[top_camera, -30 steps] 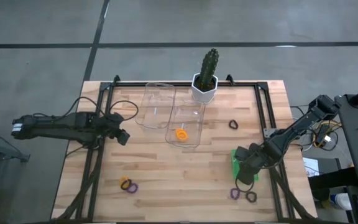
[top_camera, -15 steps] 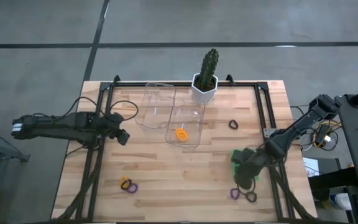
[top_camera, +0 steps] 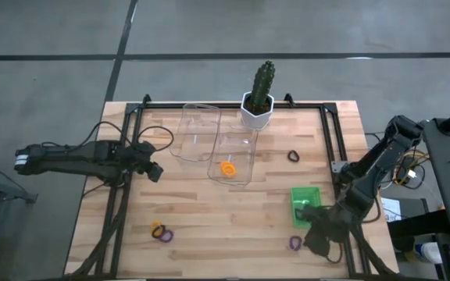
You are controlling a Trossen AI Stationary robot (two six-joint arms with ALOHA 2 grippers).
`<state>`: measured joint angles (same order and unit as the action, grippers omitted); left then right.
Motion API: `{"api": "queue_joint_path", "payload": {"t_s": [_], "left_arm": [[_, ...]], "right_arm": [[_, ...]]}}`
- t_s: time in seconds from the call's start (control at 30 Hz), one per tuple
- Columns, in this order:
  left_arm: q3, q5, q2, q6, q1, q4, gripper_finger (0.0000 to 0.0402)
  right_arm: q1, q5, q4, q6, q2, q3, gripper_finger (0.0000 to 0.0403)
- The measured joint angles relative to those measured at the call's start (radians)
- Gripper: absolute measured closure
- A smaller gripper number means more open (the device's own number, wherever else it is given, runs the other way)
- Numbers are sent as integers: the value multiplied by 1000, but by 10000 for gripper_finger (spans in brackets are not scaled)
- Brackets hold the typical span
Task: Sort spring keychains
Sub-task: Put the right violet spring keychain into the green bin
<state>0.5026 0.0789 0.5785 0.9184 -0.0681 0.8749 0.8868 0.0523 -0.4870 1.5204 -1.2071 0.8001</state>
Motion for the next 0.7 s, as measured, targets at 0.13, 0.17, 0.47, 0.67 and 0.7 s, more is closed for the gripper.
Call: {"api": "queue_joint_path", "payload": {"t_s": [0.13, 0.17, 0.47, 0.67, 0.7], "left_arm": [[0, 0, 0, 0, 0, 0, 274], [0, 0, 0, 0, 0, 0, 274], [0, 0, 0, 2, 0, 1, 274], [0, 0, 0, 2, 0, 1, 274], [0, 0, 0, 2, 0, 0, 274]], "right_arm": [[34, 0, 6, 65, -40, 0, 284], [37, -1, 9, 79, -56, 0, 284], [41, -1, 48, 163, -222, 8, 284], [41, -1, -28, 171, -333, 88, 284], [41, -1, -61, 174, -353, 110, 284]]}}
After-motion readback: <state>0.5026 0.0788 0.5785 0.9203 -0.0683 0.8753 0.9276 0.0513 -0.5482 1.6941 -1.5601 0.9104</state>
